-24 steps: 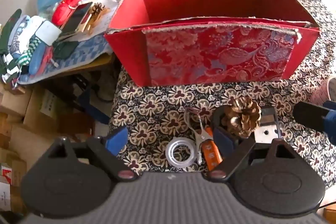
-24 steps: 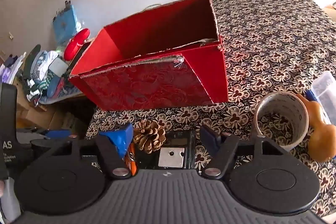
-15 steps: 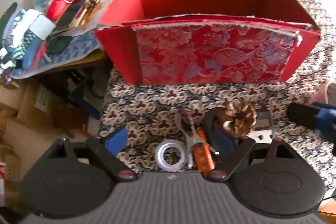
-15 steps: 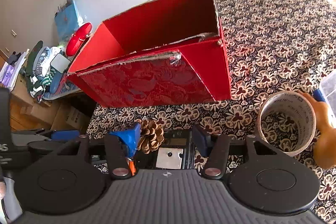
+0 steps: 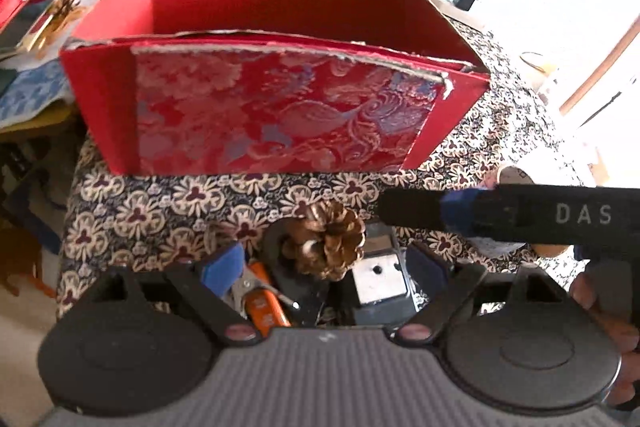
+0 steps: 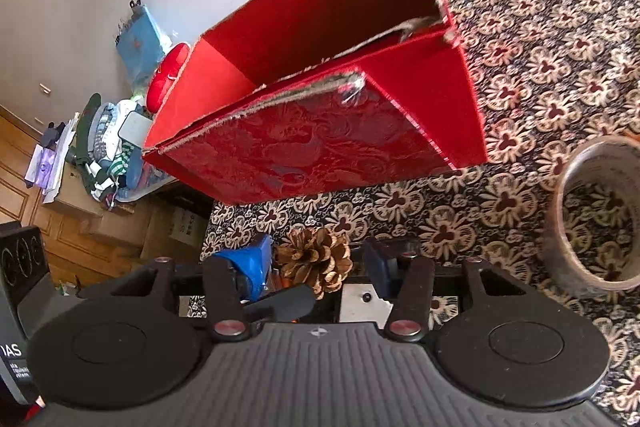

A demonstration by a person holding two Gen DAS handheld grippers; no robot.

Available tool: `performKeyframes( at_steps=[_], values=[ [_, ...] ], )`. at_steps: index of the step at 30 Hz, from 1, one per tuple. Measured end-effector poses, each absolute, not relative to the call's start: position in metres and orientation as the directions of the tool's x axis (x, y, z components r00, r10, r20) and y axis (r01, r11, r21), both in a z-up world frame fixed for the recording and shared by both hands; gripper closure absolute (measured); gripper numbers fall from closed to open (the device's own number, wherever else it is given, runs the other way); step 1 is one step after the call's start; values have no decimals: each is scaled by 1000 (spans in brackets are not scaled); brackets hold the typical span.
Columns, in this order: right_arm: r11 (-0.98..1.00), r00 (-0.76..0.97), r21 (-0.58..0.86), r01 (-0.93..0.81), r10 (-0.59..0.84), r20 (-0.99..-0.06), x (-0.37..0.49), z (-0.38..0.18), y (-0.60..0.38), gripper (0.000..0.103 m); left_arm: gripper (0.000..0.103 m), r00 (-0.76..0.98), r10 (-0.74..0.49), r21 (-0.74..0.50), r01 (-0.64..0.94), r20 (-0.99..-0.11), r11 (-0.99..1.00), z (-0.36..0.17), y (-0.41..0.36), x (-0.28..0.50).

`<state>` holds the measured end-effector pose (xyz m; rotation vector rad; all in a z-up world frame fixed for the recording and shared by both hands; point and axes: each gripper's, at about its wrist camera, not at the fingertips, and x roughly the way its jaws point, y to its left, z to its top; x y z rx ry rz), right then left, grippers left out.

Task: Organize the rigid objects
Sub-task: 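Close the right gripper on the brown pine cone on the tablecloth, then lift the pine cone over the red box and open the right gripper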

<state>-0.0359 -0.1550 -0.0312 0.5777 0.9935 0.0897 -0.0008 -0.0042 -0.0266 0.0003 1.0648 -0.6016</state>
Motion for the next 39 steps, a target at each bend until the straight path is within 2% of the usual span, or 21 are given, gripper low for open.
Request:
performKeyframes(
  at_steps=[1,2,4,7,14,16,25,35,39],
  values=[
    [860,524,467,205,307,-794,-33,-35,-157,70,16,322,-477,-303,464,-818,832,-24,-2,-1],
    [861,523,466,204,307,-795,-32,-37,-156,71,21,313,-479,-307,467,-820,830,-25,0,2],
    [866,513,457,201,305,-803,-29,-42,-153,72,23,309,-487,-312,474,-817,823,-29,-1,4],
    [878,493,433,203,290,-820,-27,-49,-150,77,33,306,-496,-314,487,-812,815,-36,-2,9],
    [882,494,432,189,295,-818,-22,-55,-149,95,63,268,-530,-334,532,-805,778,-45,-8,13],
    [874,511,451,180,308,-802,-22,-53,-150,95,70,274,-525,-322,541,-805,777,-45,-8,12],
    [892,600,435,125,281,-749,-37,-5,-153,95,70,297,-560,-277,636,-773,720,-18,-12,7],
    [954,766,299,2,191,-614,5,93,-155,95,70,406,-651,-162,758,-641,632,76,-30,26],
    [962,801,272,-37,192,-567,46,103,-156,95,70,465,-663,-126,756,-587,642,110,-30,55]
  ],
)
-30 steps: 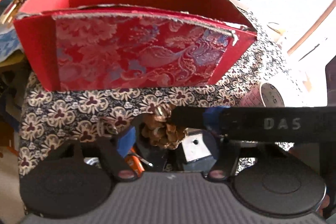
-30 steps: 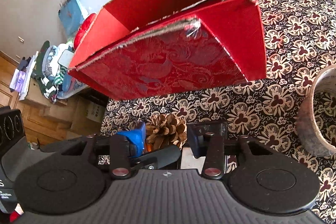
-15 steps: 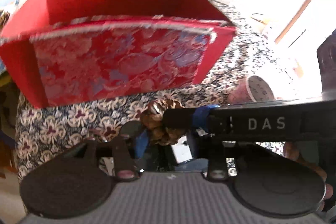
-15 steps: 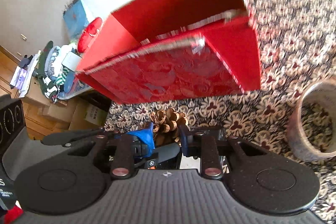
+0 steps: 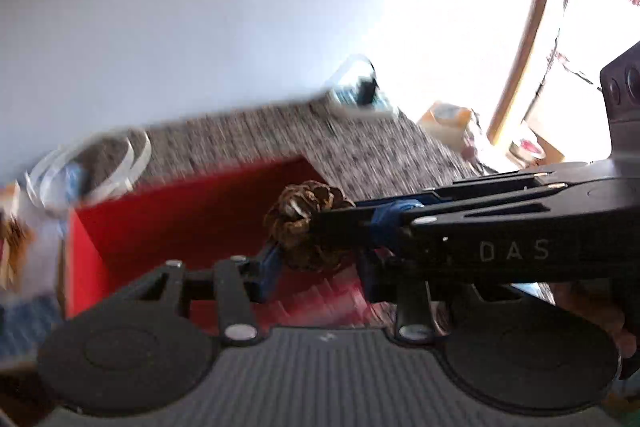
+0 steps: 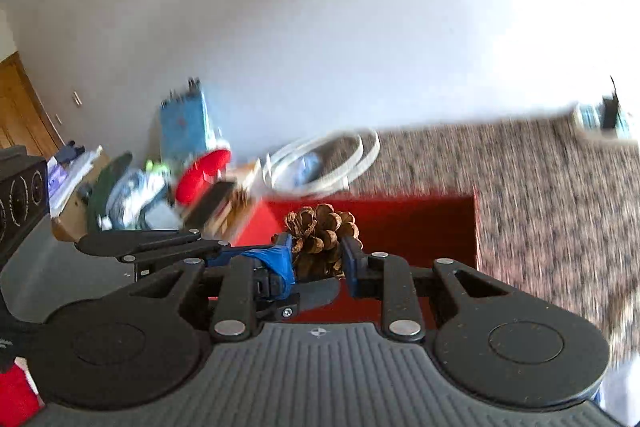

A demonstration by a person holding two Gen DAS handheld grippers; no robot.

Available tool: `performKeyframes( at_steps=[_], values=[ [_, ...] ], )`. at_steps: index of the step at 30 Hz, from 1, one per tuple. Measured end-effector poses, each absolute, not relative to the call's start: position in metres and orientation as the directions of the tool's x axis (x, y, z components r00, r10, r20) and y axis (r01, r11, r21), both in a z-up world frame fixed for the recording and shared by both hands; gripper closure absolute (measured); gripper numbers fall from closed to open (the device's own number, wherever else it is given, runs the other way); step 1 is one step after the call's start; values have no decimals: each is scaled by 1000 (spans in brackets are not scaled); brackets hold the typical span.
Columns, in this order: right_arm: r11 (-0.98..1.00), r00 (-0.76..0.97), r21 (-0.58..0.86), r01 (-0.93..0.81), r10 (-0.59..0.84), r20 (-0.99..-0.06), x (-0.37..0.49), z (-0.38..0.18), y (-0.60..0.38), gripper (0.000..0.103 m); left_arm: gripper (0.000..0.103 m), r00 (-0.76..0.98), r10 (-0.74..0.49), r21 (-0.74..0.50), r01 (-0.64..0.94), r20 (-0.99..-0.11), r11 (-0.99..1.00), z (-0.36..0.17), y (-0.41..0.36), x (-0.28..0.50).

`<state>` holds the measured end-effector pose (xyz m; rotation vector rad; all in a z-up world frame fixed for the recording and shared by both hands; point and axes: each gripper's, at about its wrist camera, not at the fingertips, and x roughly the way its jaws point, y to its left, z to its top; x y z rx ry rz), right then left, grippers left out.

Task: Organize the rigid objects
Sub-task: 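Lift the pine cone over the red box and open the right gripper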

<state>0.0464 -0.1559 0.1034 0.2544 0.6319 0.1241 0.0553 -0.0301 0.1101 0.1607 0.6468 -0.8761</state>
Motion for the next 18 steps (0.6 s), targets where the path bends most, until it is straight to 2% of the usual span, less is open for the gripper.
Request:
performKeyframes(
  at_steps=[2,6,13,18],
  values=[
    [964,799,261,-45,191,-570,69,99,-157,95,70,501,-643,-89,746,-579,660,117,-35,74],
    [963,758,266,-52,212,-617,113,74,-164,95,70,513,-595,-86,709,-619,700,109,-44,118],
    [950,623,310,-38,265,-736,170,19,-168,95,69,463,-479,-96,636,-746,766,52,-52,182],
    [936,566,352,17,281,-775,188,-7,-173,95,70,400,-415,-121,584,-817,802,11,-54,203]
  ],
)
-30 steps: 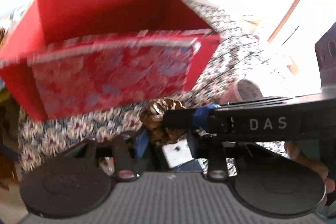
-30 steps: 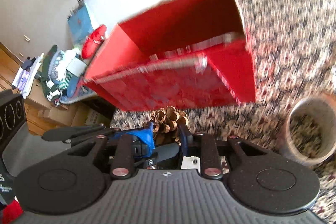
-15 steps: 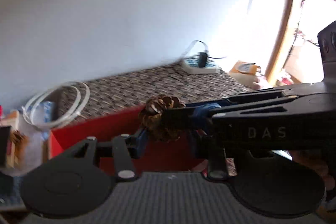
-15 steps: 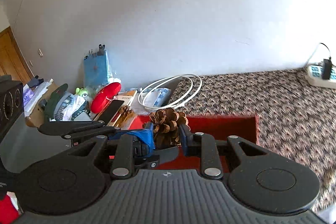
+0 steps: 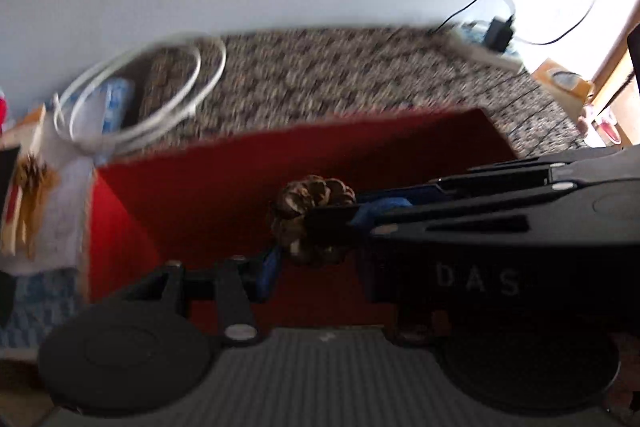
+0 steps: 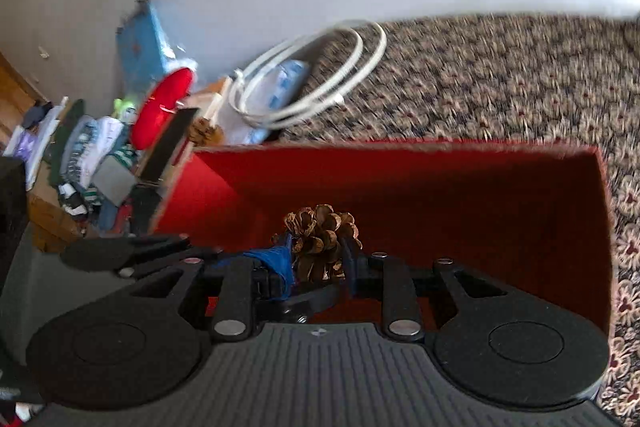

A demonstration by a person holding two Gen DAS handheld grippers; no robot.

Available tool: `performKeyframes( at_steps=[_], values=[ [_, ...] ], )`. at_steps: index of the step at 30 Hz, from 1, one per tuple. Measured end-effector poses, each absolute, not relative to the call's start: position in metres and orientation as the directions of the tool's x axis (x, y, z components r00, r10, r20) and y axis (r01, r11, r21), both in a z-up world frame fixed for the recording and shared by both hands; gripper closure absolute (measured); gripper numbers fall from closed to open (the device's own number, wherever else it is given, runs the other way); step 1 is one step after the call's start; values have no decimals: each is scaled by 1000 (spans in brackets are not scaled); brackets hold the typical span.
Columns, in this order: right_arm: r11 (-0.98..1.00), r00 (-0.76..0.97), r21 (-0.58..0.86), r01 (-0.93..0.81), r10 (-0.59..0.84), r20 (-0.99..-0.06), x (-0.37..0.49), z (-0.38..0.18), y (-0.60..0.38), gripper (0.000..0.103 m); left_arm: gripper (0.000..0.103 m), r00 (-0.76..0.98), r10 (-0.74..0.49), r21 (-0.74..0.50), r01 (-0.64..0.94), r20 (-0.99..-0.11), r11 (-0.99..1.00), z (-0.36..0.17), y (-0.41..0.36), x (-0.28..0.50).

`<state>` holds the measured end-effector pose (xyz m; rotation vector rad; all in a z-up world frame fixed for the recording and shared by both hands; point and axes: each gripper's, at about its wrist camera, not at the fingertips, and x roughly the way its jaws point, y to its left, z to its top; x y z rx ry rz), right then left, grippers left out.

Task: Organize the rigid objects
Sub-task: 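Lift the pine cone over the red box and open the right gripper, then withdraw the right gripper from the box back toward the table items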

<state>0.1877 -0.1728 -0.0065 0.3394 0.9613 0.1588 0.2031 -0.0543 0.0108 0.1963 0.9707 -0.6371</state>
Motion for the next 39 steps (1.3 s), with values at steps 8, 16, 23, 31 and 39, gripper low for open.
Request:
performKeyframes(
  at_steps=[8,16,23,31,39],
  values=[
    [922,540,363,132,240,-807,202,-29,-195,93,59,379,-333,-64,573,-863,817,-9,-59,211],
    [904,507,399,155,274,-817,196,-35,-207,89,55,423,-220,87,596,-879,798,-11,-76,203],
    [896,514,423,135,302,-803,182,-33,-214,89,54,421,-233,101,634,-877,767,-12,-85,177],
    [901,554,414,128,281,-784,159,-19,-210,89,53,427,-224,97,611,-876,786,-11,-77,166],
    [898,654,419,132,239,-718,122,11,-208,89,45,499,-186,138,542,-846,829,5,-60,155]
  ],
)
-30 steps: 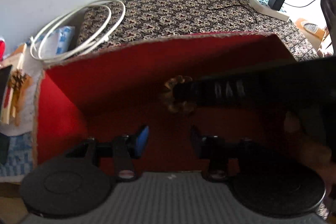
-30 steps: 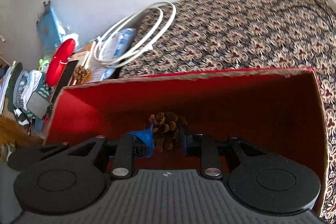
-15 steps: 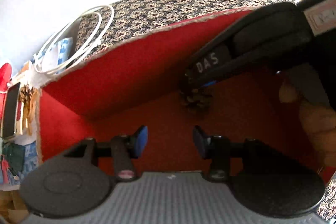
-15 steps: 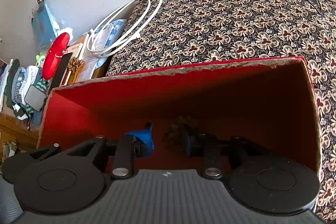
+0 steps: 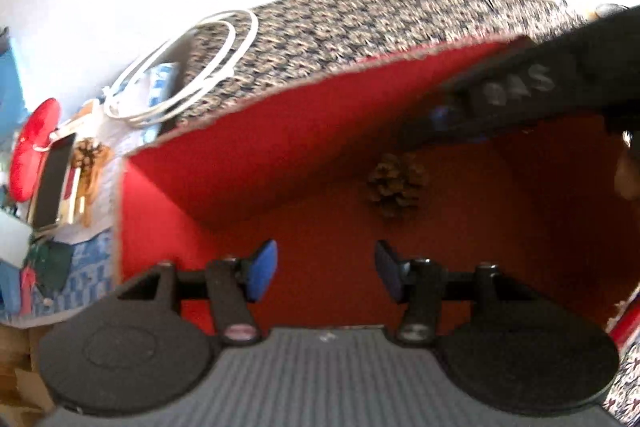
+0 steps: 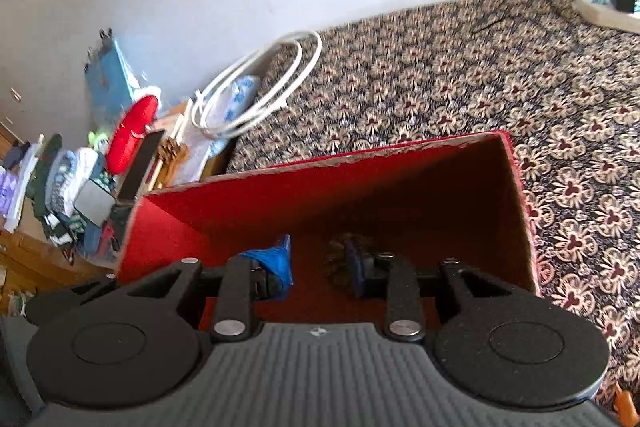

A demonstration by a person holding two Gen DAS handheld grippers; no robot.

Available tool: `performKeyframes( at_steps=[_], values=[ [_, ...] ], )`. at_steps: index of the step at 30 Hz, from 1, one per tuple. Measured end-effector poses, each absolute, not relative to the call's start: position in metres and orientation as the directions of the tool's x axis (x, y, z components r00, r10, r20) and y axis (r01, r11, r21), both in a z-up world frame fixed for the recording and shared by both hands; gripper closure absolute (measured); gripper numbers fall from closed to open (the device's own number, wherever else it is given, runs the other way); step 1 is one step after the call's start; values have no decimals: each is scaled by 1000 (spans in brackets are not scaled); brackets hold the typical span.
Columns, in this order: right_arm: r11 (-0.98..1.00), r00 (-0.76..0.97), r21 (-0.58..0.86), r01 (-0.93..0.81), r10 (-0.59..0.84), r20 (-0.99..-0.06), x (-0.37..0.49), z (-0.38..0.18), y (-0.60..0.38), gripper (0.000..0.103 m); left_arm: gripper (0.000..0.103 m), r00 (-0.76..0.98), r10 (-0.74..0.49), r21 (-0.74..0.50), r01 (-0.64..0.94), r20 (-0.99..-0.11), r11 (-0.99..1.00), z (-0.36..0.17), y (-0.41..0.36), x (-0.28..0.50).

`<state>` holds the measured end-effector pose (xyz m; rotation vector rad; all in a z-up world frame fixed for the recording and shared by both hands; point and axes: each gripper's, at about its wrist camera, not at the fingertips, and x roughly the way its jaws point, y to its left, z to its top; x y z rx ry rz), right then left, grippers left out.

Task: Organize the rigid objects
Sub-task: 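Withdraw the right gripper from the box back toward the table items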

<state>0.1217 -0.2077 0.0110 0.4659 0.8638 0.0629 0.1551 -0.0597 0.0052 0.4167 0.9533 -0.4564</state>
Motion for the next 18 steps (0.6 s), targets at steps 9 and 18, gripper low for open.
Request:
performKeyframes(
  at_steps=[9,18],
  values=[
    [917,747,378,130,161,-645,70,34,-188,89,38,580,-159,134,429,-799,893,38,-35,130],
    [932,790,343,114,124,-600,24,44,-167,89,36,619,-136,121,355,-774,927,56,-16,88]
  ],
)
